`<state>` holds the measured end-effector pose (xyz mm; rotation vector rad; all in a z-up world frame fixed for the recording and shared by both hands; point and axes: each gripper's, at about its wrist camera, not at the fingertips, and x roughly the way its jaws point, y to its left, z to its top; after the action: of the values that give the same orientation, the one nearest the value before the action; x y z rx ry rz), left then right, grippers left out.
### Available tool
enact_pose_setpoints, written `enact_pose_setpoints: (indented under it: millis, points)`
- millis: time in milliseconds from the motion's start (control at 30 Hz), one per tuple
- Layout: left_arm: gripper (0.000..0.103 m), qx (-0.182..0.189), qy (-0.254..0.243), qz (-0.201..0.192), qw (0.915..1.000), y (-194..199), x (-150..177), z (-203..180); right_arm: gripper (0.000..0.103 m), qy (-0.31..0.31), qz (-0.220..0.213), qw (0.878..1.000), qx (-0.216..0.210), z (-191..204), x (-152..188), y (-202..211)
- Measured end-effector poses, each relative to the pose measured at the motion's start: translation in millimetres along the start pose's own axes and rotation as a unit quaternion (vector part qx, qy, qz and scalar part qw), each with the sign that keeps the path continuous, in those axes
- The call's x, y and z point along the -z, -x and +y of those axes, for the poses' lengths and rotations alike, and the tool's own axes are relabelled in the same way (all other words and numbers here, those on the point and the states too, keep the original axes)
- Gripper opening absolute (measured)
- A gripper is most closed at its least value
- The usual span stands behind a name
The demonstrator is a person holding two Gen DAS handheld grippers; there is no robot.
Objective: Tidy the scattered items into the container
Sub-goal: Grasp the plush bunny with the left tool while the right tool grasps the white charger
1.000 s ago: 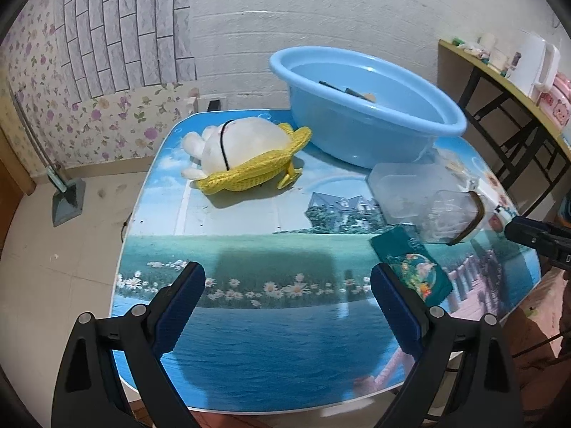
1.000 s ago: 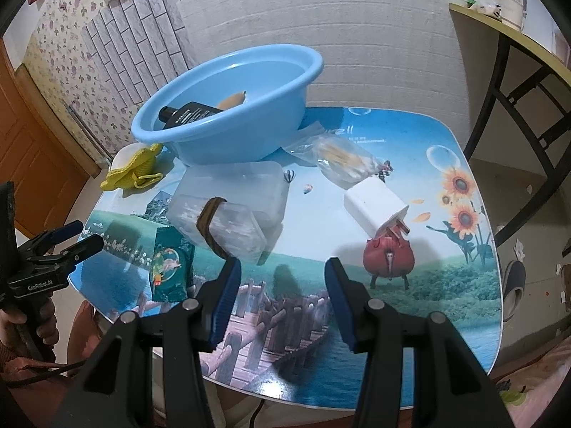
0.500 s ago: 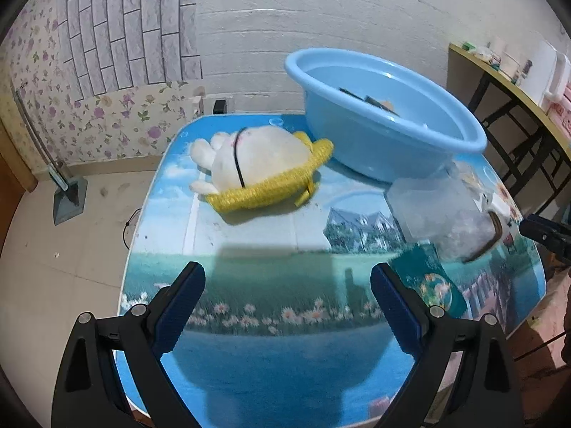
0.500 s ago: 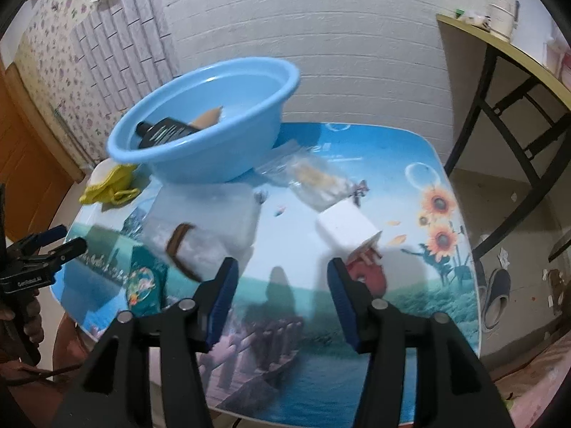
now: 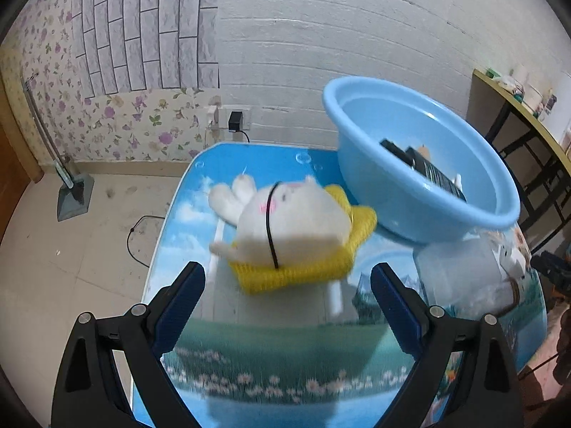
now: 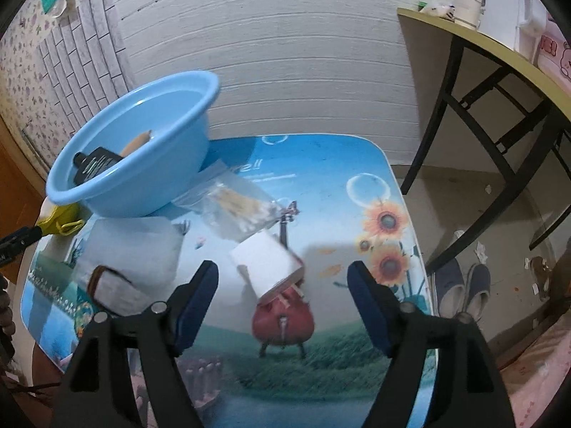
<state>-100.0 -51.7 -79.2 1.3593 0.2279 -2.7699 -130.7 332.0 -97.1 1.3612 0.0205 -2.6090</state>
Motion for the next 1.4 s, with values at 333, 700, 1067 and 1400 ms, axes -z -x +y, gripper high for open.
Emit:
enact_pose_setpoints:
  millis: [333,700,1067,1400]
  points:
    - [0.094,0.009,-0.011,0.015,0.9998,-29,-16,-4,0.085,0.022,0.032,0.999,-0.010,3,2,-25]
    - [0.100,-0.029,-0.043,0.035,0.9981,-59,-15,-20,0.084,0.011,0.031,0.999,-0.022,1,0,-37]
    - [0.073,-0.039,-0.042,0.027,0.9980,-61,-16,-16,0.058,0.023,0.037,0.999,-0.031,6,4,-41]
    - [0.071,-0.010,-0.045,0.016,0.9988,-35,-5,-25,0.048,0.006,0.040,0.998,-0.051,7,6,-31]
